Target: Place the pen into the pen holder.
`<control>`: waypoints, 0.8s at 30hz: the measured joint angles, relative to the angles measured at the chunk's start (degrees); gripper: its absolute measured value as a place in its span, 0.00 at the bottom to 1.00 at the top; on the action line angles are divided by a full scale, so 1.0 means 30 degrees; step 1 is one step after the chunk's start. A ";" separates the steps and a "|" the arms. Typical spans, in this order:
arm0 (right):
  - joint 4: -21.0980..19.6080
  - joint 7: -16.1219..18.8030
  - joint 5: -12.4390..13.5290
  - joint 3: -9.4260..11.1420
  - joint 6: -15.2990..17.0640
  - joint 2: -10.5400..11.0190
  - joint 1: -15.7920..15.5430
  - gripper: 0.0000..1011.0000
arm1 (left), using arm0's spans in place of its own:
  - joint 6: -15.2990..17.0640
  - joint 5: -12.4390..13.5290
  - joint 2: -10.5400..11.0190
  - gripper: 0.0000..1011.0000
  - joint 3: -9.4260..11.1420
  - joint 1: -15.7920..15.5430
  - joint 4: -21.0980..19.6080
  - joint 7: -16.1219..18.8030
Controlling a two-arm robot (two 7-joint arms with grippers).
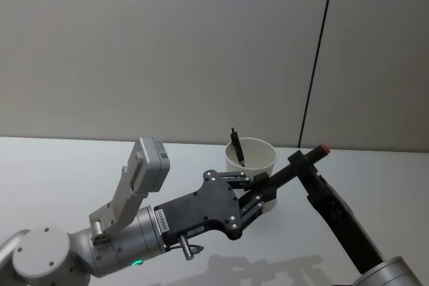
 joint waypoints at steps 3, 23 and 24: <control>0.0004 -0.0006 -0.0006 -0.0003 -0.0004 -0.0004 0.0003 0.33 | 0.0000 0.0000 0.0001 0.20 0.0001 0.0002 0.0001 0.0000; 0.0008 -0.0023 -0.0012 -0.0031 -0.0023 -0.0009 0.0027 0.19 | -0.0001 0.0001 0.0002 0.21 0.0001 0.0000 -0.0001 0.0000; 0.0002 -0.0016 -0.0011 -0.0053 -0.0023 -0.0011 0.0031 0.19 | -0.0001 0.0012 -0.0002 0.21 0.0004 0.0001 0.0004 0.0001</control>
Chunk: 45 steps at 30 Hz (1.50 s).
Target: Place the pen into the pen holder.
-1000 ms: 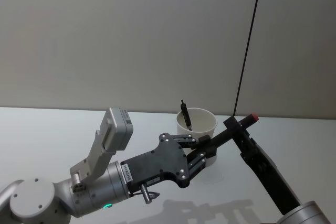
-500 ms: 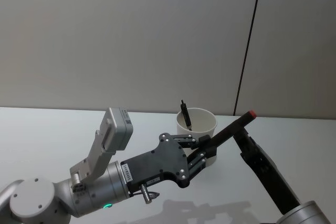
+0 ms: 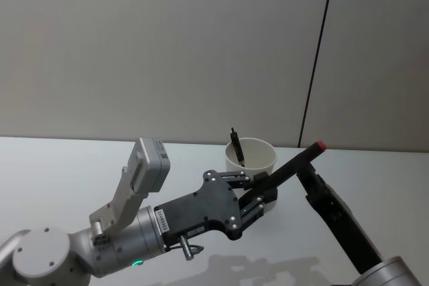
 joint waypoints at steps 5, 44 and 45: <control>0.0001 0.0000 0.0002 0.0000 0.0001 0.0001 0.0000 0.19 | 0.0000 0.0000 0.0003 0.40 0.0000 0.0000 0.0000 0.0000; 0.0700 0.0027 -0.1507 0.0009 -0.0830 0.0766 0.1119 0.19 | 0.0000 -0.0012 0.0004 0.99 -0.0003 -0.0001 -0.0003 0.0000; 0.0713 0.0019 -0.1591 0.0023 -0.0885 0.0791 0.1145 0.19 | 0.0000 -0.0011 0.0003 0.99 -0.0003 -0.0001 -0.0003 0.0000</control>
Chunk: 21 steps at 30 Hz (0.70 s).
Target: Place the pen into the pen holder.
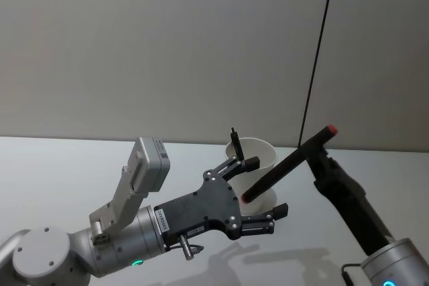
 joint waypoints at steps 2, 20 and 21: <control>0.0070 -0.0029 -0.0270 0.0054 -0.0171 0.0135 0.0123 0.19 | 0.0000 -0.0001 0.0000 0.99 0.0000 0.0000 0.0000 0.0000; 0.1110 0.0556 -0.2021 0.0156 -0.1664 0.0575 0.1487 0.19 | 0.0000 0.0001 0.0000 0.99 0.0000 0.0002 0.0000 0.0001; 0.1226 0.0610 -0.2068 0.0141 -0.1713 0.0561 0.1629 0.19 | -0.0001 0.0000 0.0000 0.99 -0.0001 0.0002 0.0000 0.0001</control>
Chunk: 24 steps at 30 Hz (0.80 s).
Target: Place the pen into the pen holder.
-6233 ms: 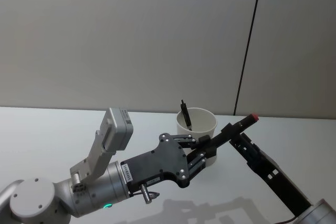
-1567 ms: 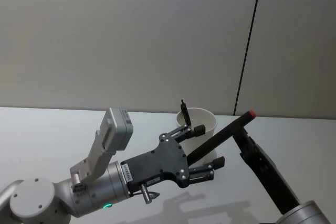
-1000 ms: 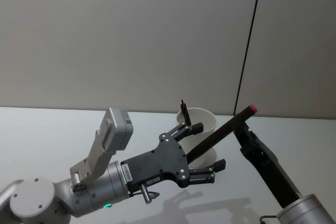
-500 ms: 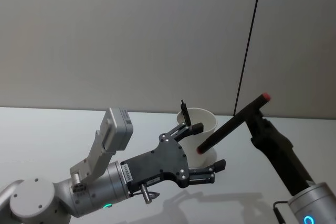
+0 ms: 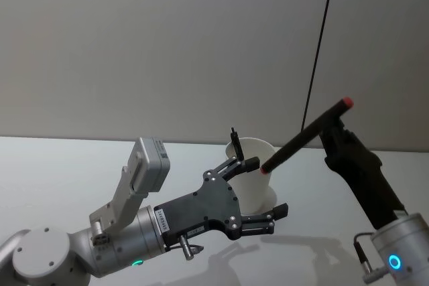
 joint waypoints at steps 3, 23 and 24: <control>0.0395 0.0228 -0.0195 -0.0050 -0.0184 -0.0080 0.0459 0.19 | 0.0001 0.0001 0.0000 0.99 0.0001 -0.0001 0.0000 -0.0001; 0.2775 0.0584 -0.1496 -0.0128 -0.0670 -0.0520 0.2831 0.19 | 0.0001 0.0000 0.0000 0.99 0.0000 -0.0001 0.0000 -0.0001; 0.2950 0.0581 -0.1601 -0.0129 -0.0676 -0.0541 0.2966 0.19 | 0.0001 0.0002 -0.0001 0.99 0.0002 -0.0001 0.0000 -0.0001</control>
